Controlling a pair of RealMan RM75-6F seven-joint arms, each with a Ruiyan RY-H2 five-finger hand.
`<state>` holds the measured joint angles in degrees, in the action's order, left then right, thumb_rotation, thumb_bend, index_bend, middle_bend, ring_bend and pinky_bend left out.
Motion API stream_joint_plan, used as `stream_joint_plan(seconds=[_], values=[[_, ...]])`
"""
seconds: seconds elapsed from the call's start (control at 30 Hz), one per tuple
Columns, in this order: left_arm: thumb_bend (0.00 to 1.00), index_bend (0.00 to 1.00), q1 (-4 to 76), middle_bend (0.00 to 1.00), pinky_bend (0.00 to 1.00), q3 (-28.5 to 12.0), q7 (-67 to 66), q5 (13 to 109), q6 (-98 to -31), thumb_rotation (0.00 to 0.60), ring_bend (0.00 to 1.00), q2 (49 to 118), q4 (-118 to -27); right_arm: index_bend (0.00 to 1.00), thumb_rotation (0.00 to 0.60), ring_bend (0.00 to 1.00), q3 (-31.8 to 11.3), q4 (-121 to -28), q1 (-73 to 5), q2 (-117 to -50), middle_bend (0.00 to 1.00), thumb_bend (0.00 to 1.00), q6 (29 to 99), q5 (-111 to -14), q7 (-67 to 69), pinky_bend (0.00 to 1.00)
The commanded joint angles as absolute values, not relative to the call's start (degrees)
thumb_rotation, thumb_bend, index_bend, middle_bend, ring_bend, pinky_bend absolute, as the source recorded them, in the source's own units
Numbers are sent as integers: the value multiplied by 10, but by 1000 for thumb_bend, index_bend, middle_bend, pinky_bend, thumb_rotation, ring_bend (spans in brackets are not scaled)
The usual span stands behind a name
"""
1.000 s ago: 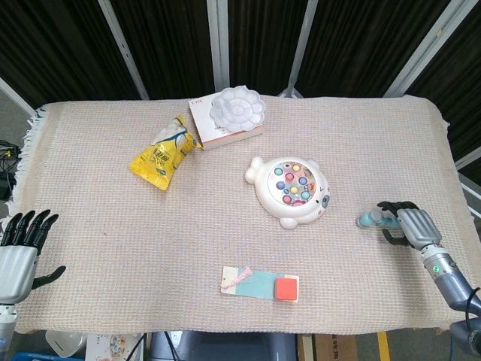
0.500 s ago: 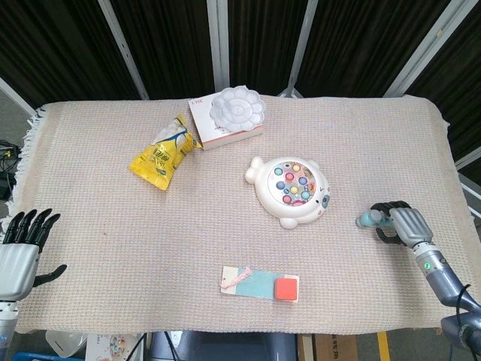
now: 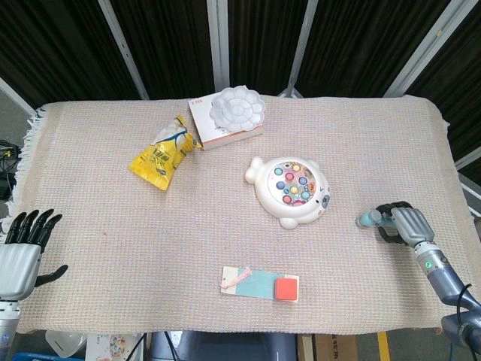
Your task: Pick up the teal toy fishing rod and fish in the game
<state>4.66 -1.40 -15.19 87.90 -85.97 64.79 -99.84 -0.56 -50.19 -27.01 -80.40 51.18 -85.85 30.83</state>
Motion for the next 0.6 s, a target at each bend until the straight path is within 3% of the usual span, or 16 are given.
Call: stream_joint_plan(seconds=[0.03, 0.6], values=[[85, 137, 47, 72, 0, -14, -153, 879, -860, 600, 0, 648, -999, 404, 600, 258, -4, -500, -271, -805, 368, 517, 510, -859, 310, 177], [86, 126, 51, 70, 0, -15, -159, 875, -853, 600, 0, 650, -1001, 544, 600, 328, -1, -481, -275, -817, 469, 600, 506, -856, 318, 203]])
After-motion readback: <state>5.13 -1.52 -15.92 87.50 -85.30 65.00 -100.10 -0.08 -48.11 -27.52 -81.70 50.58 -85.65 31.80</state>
